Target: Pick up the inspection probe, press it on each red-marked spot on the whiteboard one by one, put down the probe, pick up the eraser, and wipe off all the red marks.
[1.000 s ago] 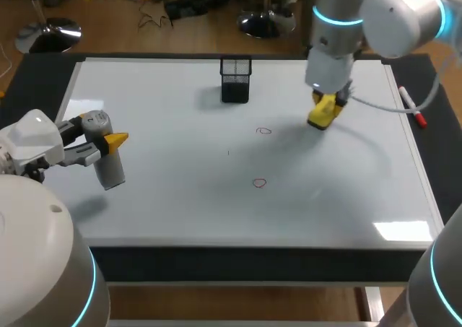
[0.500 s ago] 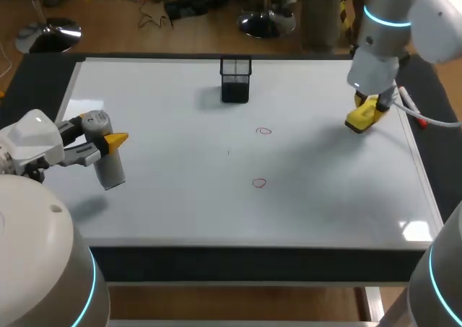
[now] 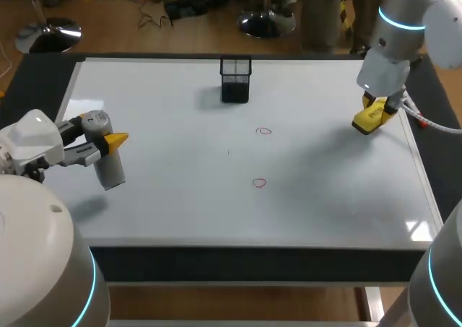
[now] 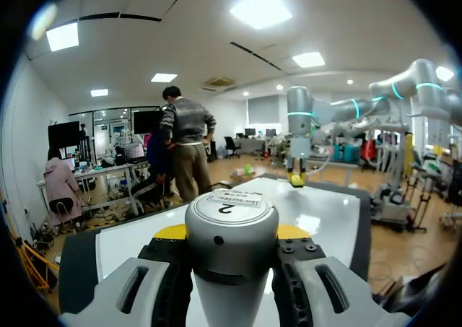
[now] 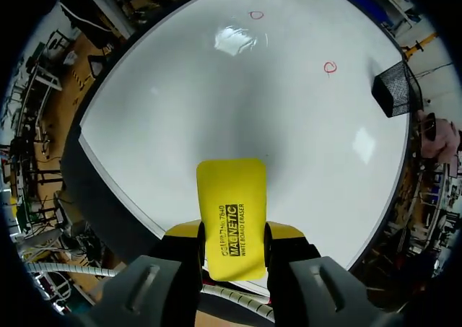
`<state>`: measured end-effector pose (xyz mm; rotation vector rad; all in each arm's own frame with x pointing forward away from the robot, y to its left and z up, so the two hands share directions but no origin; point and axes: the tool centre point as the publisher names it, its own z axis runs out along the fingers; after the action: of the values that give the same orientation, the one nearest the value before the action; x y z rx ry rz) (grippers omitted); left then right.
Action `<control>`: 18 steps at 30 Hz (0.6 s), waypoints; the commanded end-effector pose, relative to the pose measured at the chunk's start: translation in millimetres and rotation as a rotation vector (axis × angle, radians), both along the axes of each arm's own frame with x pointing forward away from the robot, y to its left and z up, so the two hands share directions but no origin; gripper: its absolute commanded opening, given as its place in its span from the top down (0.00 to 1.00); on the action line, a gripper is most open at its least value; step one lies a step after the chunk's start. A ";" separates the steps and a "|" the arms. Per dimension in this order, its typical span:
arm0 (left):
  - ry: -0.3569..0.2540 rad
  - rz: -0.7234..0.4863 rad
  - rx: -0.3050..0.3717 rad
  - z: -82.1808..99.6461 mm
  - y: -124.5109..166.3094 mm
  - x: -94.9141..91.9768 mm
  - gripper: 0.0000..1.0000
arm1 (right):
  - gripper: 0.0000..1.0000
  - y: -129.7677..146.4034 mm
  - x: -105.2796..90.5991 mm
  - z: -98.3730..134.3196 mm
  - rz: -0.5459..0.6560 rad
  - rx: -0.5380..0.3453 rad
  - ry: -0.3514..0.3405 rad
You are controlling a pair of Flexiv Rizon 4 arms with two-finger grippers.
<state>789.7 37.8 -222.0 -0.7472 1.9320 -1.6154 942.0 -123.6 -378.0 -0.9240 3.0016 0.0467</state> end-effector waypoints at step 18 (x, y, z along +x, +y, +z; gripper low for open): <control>-0.034 -0.164 -0.050 14.3 -59.5 26.1 1.00 | 1.00 -0.9 -0.4 0.9 0.002 -0.003 -0.001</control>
<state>792.9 -9.2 -204.5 -0.6158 1.9504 -1.7378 941.3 -124.2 -377.6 -0.9237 3.0007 0.0456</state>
